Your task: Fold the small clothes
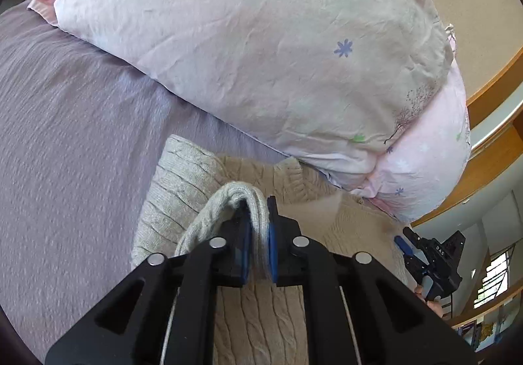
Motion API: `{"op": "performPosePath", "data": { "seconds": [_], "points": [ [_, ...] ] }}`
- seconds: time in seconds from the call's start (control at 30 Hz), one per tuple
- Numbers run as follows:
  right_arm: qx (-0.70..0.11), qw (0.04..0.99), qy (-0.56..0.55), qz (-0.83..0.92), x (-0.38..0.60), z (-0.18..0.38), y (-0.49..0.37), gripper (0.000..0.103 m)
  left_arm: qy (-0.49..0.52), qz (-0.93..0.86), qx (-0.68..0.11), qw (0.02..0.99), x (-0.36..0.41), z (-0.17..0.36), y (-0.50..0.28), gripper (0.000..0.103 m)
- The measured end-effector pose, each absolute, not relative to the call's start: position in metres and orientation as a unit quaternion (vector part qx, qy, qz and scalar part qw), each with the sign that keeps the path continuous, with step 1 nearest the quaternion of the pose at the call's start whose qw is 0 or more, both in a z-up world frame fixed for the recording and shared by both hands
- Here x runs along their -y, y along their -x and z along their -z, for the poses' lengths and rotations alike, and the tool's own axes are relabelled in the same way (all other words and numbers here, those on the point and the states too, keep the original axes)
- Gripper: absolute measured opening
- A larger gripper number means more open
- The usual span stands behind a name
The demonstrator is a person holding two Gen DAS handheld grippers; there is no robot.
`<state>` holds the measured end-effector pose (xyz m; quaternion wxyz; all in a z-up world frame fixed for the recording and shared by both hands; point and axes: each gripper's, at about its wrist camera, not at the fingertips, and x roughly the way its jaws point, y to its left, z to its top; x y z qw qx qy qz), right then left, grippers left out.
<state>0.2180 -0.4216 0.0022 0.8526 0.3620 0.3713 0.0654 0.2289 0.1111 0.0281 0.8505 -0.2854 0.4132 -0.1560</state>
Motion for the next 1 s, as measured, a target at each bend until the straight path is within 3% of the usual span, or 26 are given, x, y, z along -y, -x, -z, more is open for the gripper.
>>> {"op": "performPosePath", "data": {
  "seconds": [0.07,0.1,0.13,0.17,0.3,0.47,0.67,0.7,0.73,0.77,0.87,1.0],
  "points": [
    [-0.342,0.869,-0.356,-0.039,0.428,-0.006,-0.208,0.093,0.279,0.163,-0.404,0.856,-0.114,-0.035,-0.222,0.048],
    [-0.338,0.875,-0.346,-0.007,0.431,-0.01,-0.204,0.099,0.28,0.165,-0.394,0.86,-0.118,-0.041,-0.216,0.08],
    [-0.326,0.881,-0.342,0.015,0.435,-0.014,-0.2,0.1,0.281,0.157,-0.379,0.867,-0.122,-0.049,-0.208,0.097],
    [-0.304,0.889,-0.342,0.019,0.44,-0.018,-0.193,0.1,0.276,0.144,-0.362,0.879,-0.128,-0.056,-0.198,0.099],
    [-0.267,0.898,-0.349,-0.004,0.456,-0.028,-0.176,0.101,0.25,0.133,-0.378,0.881,-0.147,-0.055,-0.183,0.098],
    [-0.273,0.886,-0.374,-0.036,0.459,-0.027,-0.182,0.101,0.288,0.146,-0.454,0.83,-0.158,-0.013,-0.186,0.078],
    [-0.283,0.871,-0.397,-0.065,0.451,-0.025,-0.182,0.101,0.342,0.17,-0.448,0.808,-0.157,0.007,-0.179,0.062],
    [-0.283,0.868,-0.402,-0.071,0.451,-0.025,-0.183,0.101,0.353,0.166,-0.447,0.805,-0.157,0.01,-0.179,0.05],
    [-0.284,0.865,-0.406,-0.078,0.452,-0.025,-0.183,0.101,0.376,0.166,-0.455,0.79,-0.157,0.016,-0.18,0.028],
    [-0.285,0.862,-0.409,-0.086,0.452,-0.025,-0.182,0.101,0.41,0.18,-0.46,0.767,-0.159,0.024,-0.18,0.022],
    [-0.281,0.861,-0.411,-0.102,0.454,-0.032,-0.178,0.101,0.455,0.194,-0.439,0.75,-0.156,0.018,-0.177,0.019],
    [-0.262,0.872,-0.398,-0.109,0.458,-0.048,-0.171,0.101,0.467,0.266,-0.39,0.748,-0.11,-0.032,-0.18,0.018]
  ]
}}
